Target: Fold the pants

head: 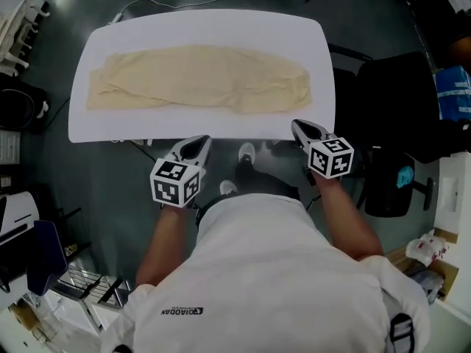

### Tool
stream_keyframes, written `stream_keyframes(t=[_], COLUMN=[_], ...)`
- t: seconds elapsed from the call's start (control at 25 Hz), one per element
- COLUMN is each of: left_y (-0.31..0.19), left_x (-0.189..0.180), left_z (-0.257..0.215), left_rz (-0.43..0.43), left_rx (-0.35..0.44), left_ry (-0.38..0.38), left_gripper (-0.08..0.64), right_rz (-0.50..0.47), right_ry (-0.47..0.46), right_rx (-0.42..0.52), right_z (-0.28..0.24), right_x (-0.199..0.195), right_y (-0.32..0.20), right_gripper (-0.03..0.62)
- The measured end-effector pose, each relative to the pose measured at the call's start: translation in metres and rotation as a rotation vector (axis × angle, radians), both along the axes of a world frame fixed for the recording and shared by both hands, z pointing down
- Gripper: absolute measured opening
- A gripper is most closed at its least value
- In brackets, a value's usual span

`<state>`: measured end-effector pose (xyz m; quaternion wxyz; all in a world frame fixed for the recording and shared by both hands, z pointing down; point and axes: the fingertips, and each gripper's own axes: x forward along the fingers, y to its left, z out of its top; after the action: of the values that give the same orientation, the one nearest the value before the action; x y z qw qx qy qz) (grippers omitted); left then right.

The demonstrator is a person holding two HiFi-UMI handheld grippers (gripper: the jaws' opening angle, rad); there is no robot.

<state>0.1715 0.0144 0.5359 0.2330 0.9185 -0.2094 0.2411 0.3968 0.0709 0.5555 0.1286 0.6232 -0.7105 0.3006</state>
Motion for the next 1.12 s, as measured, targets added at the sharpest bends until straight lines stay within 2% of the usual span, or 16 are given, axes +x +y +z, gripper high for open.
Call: stream_keyframes(t=[0.2, 0.4, 0.8, 1.12], left_y=[-0.023, -0.057, -0.111, -0.134], left_x=[0.002, 0.016, 0.051, 0.073], left_z=[0.004, 0.011, 0.023, 0.032], left_rz=[-0.014, -0.022, -0.024, -0.017], left_rx=[-0.009, -0.023, -0.072, -0.111], left_ry=[-0.026, -0.053, -0.112, -0.165], left_gripper=[0.028, 0.028, 0.028, 0.028], right_rz=[0.121, 0.194, 0.283, 0.302], right_ry=[-0.001, 0.016, 0.065, 0.028], right_rx=[-0.021, -0.054, -0.202, -0.287], right_z=[0.016, 0.035, 0.105, 0.15], right_x=[0.053, 0.099, 0.176, 0.194], right_y=[-0.029, -0.058, -0.105, -0.122], right_gripper=[0.018, 0.032, 0.186, 0.304])
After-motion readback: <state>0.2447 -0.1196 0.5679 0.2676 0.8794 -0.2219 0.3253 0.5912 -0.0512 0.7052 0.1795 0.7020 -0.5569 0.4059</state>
